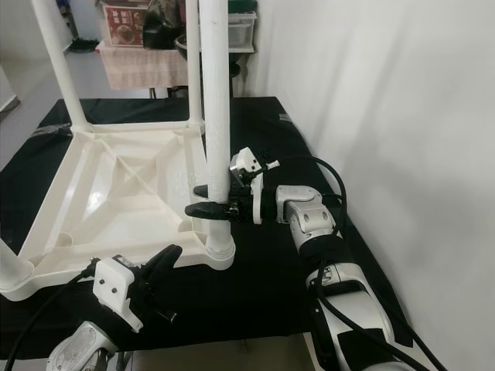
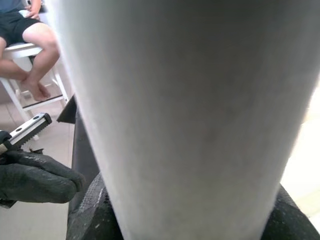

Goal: Building children table

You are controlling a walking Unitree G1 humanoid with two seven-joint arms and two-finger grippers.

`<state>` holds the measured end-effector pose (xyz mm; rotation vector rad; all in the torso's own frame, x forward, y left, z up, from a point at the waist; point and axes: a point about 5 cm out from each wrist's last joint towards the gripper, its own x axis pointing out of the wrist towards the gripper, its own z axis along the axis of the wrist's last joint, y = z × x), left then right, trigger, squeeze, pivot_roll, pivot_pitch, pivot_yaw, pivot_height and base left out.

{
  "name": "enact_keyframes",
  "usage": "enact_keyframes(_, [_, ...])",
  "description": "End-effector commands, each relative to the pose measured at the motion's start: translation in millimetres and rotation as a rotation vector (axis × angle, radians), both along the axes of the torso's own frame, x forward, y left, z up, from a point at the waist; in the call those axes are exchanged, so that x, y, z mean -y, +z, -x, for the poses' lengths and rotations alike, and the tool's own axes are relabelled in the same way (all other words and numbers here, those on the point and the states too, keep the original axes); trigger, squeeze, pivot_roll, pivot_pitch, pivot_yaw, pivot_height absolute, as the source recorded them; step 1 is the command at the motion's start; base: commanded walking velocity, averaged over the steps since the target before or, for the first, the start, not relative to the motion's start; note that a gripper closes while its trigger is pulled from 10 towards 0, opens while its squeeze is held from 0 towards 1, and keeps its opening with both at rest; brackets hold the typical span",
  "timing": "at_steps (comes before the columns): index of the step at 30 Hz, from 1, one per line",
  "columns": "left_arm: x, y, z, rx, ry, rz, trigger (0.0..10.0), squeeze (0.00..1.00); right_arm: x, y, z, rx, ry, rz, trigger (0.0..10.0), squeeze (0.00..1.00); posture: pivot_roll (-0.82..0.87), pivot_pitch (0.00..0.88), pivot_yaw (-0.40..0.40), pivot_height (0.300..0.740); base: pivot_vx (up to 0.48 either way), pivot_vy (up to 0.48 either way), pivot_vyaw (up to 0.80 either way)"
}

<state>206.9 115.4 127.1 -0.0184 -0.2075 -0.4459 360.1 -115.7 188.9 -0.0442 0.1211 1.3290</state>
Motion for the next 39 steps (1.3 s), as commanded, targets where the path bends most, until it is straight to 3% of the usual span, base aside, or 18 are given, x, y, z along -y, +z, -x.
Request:
enact_keyframes(1, [1.0,-1.4,1.4,-0.004,0.003,-0.003,10.0,0.00,5.4,-2.9,1.6,-0.002,-0.030,-0.011,0.0,0.00,0.01,0.000,-0.066,0.740,0.000,0.000,0.00])
enact_keyframes(11, [-1.2,0.4,2.1,-0.002,0.002,-0.001,10.0,0.00,18.7,-16.9,18.3,0.021,-0.203,0.008,0.0,0.00,-0.01,0.000,-0.060,0.740,0.000,0.000,0.00])
enact_keyframes(12, [-2.6,1.0,2.5,-0.001,0.002,-0.001,10.0,0.00,16.9,-24.8,24.5,-0.008,-0.314,0.007,0.0,0.00,-0.02,0.000,-0.062,0.740,0.000,0.000,0.00])
enact_keyframes(13, [-4.5,1.7,2.5,0.000,0.003,-0.002,10.0,0.00,12.2,-36.3,27.1,-0.031,-0.585,-0.021,0.0,0.00,-0.04,0.000,-0.054,0.740,0.000,0.000,0.00])
enact_keyframes(14, [-6.2,2.6,2.3,0.002,0.004,-0.001,10.0,0.00,0.2,-62.6,44.3,-0.135,-0.740,0.004,0.0,0.00,-0.05,0.007,-0.044,0.740,0.000,0.000,0.00])
enact_keyframes(15, [-6.2,2.6,2.3,0.002,0.004,-0.001,10.0,0.00,0.2,-62.6,44.3,-0.135,-0.740,0.004,0.0,0.00,-0.05,0.007,-0.044,0.740,0.000,0.000,0.00])
enact_keyframes(16, [-7.5,3.4,1.9,0.006,0.007,-0.004,10.0,0.00,-13.5,-69.8,55.9,-0.085,-0.752,0.078,0.0,0.00,-0.05,0.007,-0.044,0.740,0.000,0.000,0.00])
enact_keyframes(17, [-8.0,2.8,1.6,0.005,0.008,-0.005,10.0,0.00,-17.2,-65.2,52.3,-0.075,-0.760,0.044,0.0,0.00,-0.06,0.003,-0.036,0.740,0.000,0.000,0.00])
enact_keyframes(19, [-7.4,2.2,1.1,0.004,0.007,-0.006,10.0,0.00,-15.7,-64.7,42.7,-0.109,-0.746,0.027,0.0,0.00,-0.03,0.000,-0.055,0.740,0.000,0.000,0.00])
enact_keyframes(27, [-8.2,1.6,1.1,0.006,0.018,-0.015,10.0,0.00,-19.4,-69.9,44.0,-0.136,-0.721,0.037,0.0,0.00,-0.04,0.000,-0.054,0.740,0.000,0.000,0.00])
enact_keyframes(28, [-8.3,1.5,1.1,0.006,0.020,-0.015,10.0,0.00,-17.0,-69.0,44.6,-0.152,-0.732,0.024,10.0,0.00,-0.04,0.000,-0.054,0.740,0.000,0.000,0.00])
enact_keyframes(30, [-7.7,0.7,1.0,0.006,0.017,-0.015,10.0,0.00,-17.3,-63.5,46.3,-0.157,-0.677,-0.011,10.0,0.00,-0.04,0.000,-0.049,0.740,0.000,0.000,0.00])
enact_keyframes(31, [-7.2,0.0,0.8,0.004,0.014,-0.015,10.0,0.00,-20.8,-57.7,48.8,-0.131,-0.601,-0.020,10.0,1.00,-0.03,0.000,-0.045,0.740,0.000,0.000,0.00])
enact_keyframes(39, [-6.0,-1.4,0.7,0.000,0.010,-0.014,10.0,0.00,-26.0,-39.7,51.0,-0.039,-0.445,-0.021,10.0,1.00,-0.03,0.000,-0.046,0.740,0.000,0.000,0.00])
